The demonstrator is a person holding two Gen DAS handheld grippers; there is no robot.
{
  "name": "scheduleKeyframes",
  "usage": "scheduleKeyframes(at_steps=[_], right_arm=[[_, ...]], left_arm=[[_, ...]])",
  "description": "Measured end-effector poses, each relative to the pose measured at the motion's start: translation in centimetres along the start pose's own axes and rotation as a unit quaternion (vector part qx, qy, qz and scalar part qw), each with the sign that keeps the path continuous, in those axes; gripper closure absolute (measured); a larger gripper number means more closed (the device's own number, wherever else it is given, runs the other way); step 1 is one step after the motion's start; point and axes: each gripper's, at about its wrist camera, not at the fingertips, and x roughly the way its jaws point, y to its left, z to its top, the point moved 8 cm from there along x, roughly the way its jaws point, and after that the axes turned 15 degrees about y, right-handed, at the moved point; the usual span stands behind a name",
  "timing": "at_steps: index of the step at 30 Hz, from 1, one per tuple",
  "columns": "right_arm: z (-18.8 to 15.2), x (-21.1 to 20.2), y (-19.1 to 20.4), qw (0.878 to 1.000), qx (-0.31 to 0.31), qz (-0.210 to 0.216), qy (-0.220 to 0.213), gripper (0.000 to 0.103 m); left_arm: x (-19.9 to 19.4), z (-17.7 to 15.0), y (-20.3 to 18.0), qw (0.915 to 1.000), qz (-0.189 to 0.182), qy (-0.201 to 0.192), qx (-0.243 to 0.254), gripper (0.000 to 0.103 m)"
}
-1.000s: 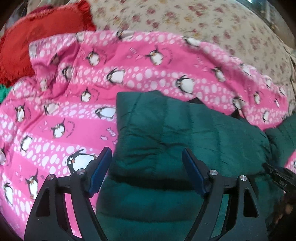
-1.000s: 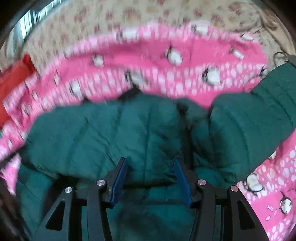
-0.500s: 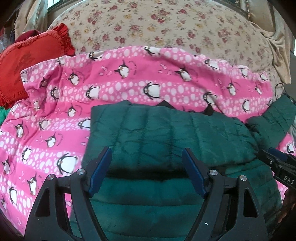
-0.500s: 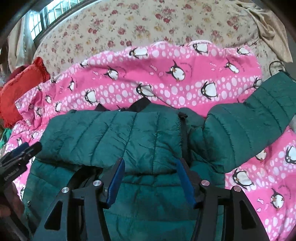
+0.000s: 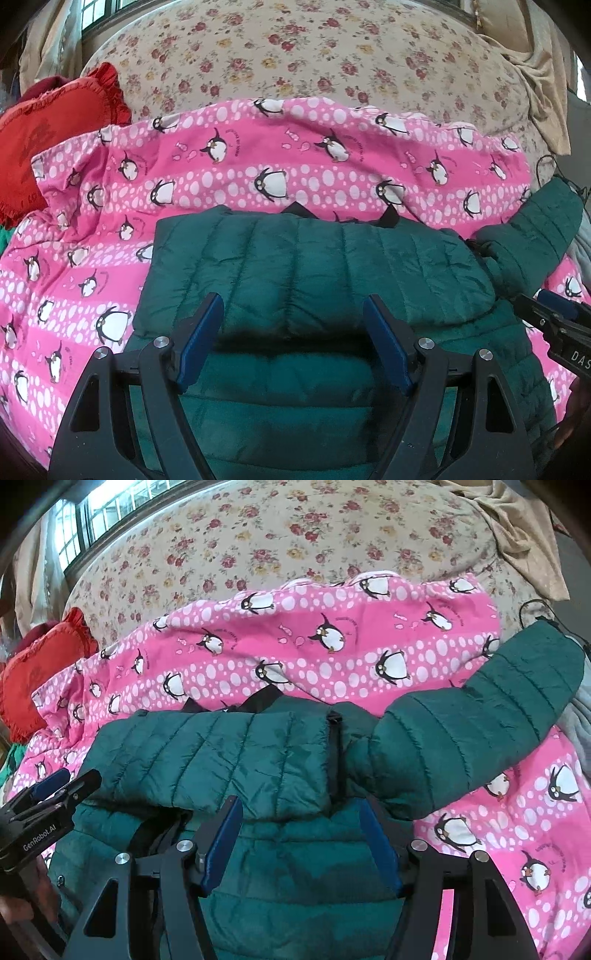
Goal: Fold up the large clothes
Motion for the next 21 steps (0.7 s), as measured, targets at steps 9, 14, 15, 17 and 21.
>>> scheduleKeyframes(at_steps=[9,14,15,17,21], right_arm=[[-0.2,-0.4,-3.3,1.000,0.024,-0.013,-0.004,0.040],[-0.3,0.3,-6.2,0.999,0.041,-0.033,0.004,0.040],[-0.4,0.3,-6.8,0.998,0.046,-0.035,0.005,0.040],[-0.4,0.7,-8.1,0.998,0.056,-0.042,0.007,0.040],[0.0,1.2,-11.0,0.996,0.075,-0.056,0.006,0.040]], left_arm=[[1.0,0.2,-1.0,0.9999,-0.005,0.012,0.001,0.024],[3.2,0.3,-0.5,0.9986,-0.023,0.040,-0.026,0.024],[3.5,0.4,-0.5,0.9983,-0.025,0.044,-0.030,0.024],[4.5,0.4,-0.3,0.9975,-0.026,0.053,-0.037,0.024],[6.3,0.0,-0.4,0.9965,-0.022,0.073,-0.034,0.024]])
